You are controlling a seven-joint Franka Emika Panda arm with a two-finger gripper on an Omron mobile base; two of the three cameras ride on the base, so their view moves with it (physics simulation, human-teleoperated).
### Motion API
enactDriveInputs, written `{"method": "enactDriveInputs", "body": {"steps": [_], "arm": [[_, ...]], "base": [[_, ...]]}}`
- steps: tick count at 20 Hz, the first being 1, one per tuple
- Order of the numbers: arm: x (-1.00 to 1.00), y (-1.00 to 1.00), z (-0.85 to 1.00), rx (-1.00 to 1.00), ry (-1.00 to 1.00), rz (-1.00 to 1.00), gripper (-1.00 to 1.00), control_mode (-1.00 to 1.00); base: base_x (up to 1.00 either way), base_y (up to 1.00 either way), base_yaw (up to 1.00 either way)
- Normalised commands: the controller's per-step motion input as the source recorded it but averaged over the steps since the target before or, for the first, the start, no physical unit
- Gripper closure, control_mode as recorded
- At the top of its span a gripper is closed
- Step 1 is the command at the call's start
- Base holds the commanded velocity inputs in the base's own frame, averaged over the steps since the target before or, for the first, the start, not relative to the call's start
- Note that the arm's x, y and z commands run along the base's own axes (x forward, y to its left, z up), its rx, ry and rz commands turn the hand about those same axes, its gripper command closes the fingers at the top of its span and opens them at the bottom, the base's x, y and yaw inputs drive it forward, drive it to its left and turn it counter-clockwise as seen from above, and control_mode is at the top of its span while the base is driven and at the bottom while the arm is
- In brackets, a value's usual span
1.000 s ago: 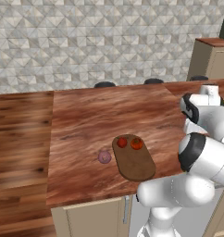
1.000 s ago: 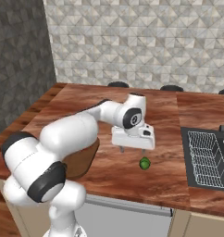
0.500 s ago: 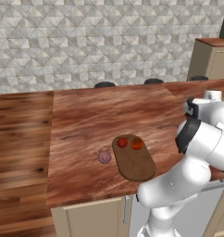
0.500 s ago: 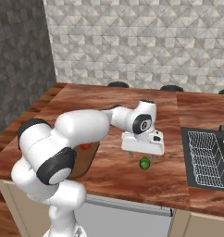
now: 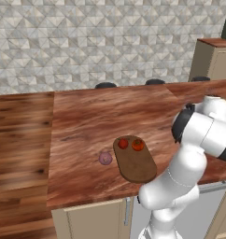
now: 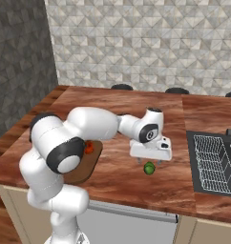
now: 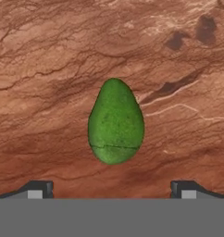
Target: Place the avocado, onion, tomato, and bell pepper on the cutting board.
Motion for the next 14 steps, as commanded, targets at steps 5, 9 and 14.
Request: {"method": "enactDriveInputs", "body": {"steps": [5, 9, 14], "arm": [[0.20, -0.12, -0.25, 0.00, -0.09, 0.02, -1.00, -1.00], [0.13, -0.05, -0.27, 0.00, -0.09, 0.01, -1.00, -1.00], [0.08, 0.00, -0.23, 0.00, -0.06, 0.00, -1.00, -1.00]], "base": [[0.00, 0.00, 0.00], [0.00, 0.00, 0.00], [0.00, 0.00, 0.00]]}}
